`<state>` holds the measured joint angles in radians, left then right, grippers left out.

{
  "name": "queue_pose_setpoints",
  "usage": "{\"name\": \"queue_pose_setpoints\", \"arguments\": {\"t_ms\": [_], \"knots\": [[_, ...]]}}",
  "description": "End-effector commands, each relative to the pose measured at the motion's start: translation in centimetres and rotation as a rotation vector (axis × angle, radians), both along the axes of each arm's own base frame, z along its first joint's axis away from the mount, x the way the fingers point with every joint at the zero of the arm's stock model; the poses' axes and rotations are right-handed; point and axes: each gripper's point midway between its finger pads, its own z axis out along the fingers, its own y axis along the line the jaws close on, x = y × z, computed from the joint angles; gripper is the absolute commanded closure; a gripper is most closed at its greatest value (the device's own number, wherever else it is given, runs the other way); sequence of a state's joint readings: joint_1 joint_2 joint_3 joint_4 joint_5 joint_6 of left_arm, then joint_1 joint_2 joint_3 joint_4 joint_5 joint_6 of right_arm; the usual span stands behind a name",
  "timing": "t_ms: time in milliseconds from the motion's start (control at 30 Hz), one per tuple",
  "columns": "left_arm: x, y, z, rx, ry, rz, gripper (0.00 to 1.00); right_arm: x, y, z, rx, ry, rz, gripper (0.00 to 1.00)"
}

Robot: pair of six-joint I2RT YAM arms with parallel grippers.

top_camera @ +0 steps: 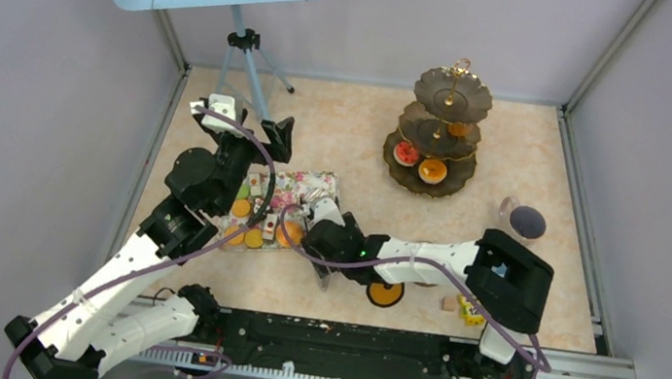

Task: Serve the afternoon tea

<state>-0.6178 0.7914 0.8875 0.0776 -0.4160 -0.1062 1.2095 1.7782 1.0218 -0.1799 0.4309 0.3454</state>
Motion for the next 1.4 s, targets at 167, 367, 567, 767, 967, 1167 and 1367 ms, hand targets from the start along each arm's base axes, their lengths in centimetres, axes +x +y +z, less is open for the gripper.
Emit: {"name": "queue_pose_setpoints", "arguments": {"t_ms": [167,367,567,767,967,1167,1367], "knots": [[0.0,-0.2,0.9,-0.027,-0.027,-0.010,0.01,-0.8,2.7,6.6,0.197,-0.038,-0.020,0.19],[0.0,-0.2,0.9,-0.027,-0.026,-0.013,0.01,-1.2,3.9,3.5,0.153,-0.002,-0.061,0.09],[-0.2,-0.2,1.1,-0.032,-0.032,-0.020,0.01,-1.1,2.8,0.7,0.073,-0.010,-0.060,0.15],[-0.1,-0.3,1.0,-0.030,-0.028,-0.021,0.01,-0.9,1.0,0.4,0.073,-0.063,-0.059,0.27],[0.1,-0.6,0.7,-0.028,-0.019,-0.030,0.01,-0.5,-0.7,-0.5,0.035,-0.146,0.063,0.34],[0.2,-0.8,0.4,-0.023,-0.011,-0.032,0.01,0.2,-2.3,-0.6,0.108,-0.159,0.092,0.23],[0.4,-0.9,0.3,-0.020,-0.007,-0.031,0.01,-0.3,-1.9,-2.2,0.139,-0.111,0.081,0.28]]}}
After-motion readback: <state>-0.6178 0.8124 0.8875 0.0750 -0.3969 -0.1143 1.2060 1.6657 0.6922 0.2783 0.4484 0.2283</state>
